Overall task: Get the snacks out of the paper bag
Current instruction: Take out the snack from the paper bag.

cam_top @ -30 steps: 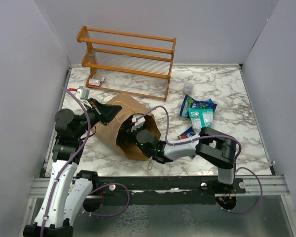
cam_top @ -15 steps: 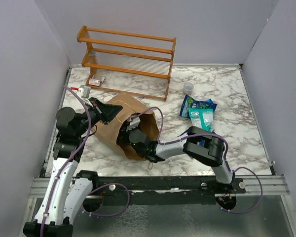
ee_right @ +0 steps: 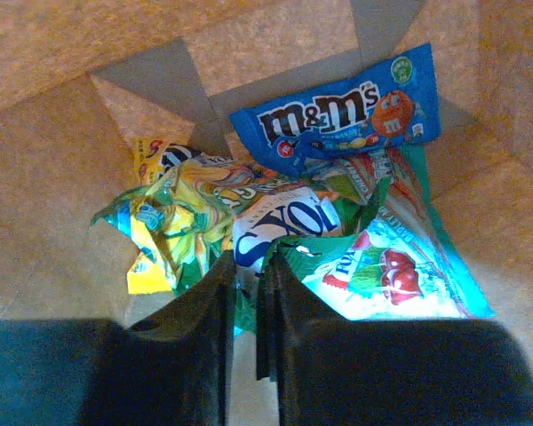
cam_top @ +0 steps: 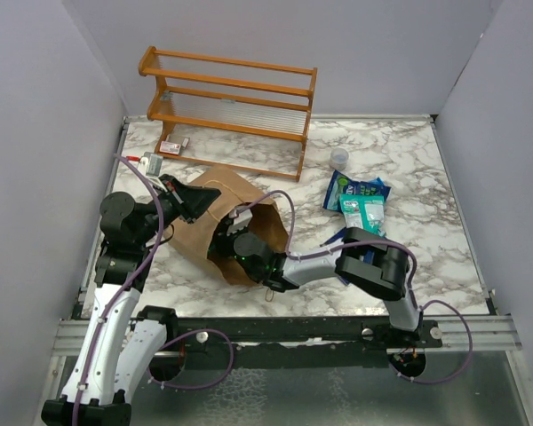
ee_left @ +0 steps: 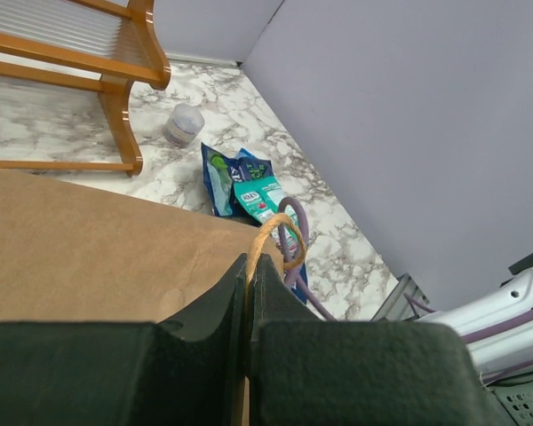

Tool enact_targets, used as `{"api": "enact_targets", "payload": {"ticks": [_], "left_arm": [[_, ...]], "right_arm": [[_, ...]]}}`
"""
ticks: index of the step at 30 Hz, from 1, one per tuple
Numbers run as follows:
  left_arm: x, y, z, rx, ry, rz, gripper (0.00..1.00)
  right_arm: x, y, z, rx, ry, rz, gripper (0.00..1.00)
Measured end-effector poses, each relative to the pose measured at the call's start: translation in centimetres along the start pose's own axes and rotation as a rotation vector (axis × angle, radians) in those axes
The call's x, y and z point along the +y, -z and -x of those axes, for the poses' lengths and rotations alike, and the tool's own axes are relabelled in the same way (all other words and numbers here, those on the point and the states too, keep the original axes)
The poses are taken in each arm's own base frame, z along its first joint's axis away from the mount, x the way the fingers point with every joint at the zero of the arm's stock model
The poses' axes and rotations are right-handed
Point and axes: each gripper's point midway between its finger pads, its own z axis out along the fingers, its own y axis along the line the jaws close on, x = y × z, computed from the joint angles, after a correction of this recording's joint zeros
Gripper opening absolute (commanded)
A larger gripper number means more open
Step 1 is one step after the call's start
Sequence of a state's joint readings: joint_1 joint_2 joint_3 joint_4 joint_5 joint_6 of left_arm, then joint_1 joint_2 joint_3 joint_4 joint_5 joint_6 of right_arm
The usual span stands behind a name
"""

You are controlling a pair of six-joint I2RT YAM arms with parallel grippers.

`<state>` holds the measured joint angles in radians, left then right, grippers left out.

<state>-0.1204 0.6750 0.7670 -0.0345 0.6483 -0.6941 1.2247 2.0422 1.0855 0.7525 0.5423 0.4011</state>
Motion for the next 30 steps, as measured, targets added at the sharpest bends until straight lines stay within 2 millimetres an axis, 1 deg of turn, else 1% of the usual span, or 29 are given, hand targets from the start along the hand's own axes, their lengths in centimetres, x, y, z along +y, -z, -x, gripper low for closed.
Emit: {"api": "enact_targets", "payload": {"ticks": [2, 4, 7, 11, 15, 19, 22, 24, 28, 30], "left_arm": [[0.0, 0.0, 0.0, -0.001, -0.002, -0.001, 0.0], [0.0, 0.0, 0.0, 0.0, -0.005, 0.0, 0.0], [0.0, 0.0, 0.0, 0.0, -0.009, 0.001, 0.0], [0.1, 0.1, 0.0, -0.003, -0.011, 0.006, 0.0], [0.3, 0.3, 0.4, -0.024, -0.013, 0.028, 0.0], [0.5, 0.5, 0.7, -0.046, -0.014, 0.053, 0.0], [0.8, 0.6, 0.6, -0.048, -0.008, 0.07, 0.0], [0.9, 0.6, 0.6, -0.049, -0.004, 0.081, 0.0], [1.4, 0.7, 0.6, -0.052, 0.004, 0.11, 0.0], [1.5, 0.8, 0.8, -0.056, 0.001, 0.122, 0.0]], "right_arm": [[0.0, 0.5, 0.6, -0.001, 0.009, 0.005, 0.08], [-0.1, 1.0, 1.4, -0.001, 0.013, 0.006, 0.07], [-0.3, 2.1, 2.9, -0.007, 0.019, 0.008, 0.06], [-0.6, 3.7, 4.7, -0.011, 0.02, 0.011, 0.01], [-0.7, 5.1, 5.6, 0.007, 0.027, 0.031, 0.01], [-0.9, 7.0, 6.6, 0.035, 0.059, 0.057, 0.01], [-1.3, 8.9, 8.3, 0.027, 0.09, 0.079, 0.01], [-1.4, 10.2, 10.0, 0.006, 0.1, 0.098, 0.01], [-0.8, 12.8, 13.9, -0.05, 0.102, 0.161, 0.01], [-0.6, 13.8, 15.1, -0.065, 0.104, 0.186, 0.01]]}}
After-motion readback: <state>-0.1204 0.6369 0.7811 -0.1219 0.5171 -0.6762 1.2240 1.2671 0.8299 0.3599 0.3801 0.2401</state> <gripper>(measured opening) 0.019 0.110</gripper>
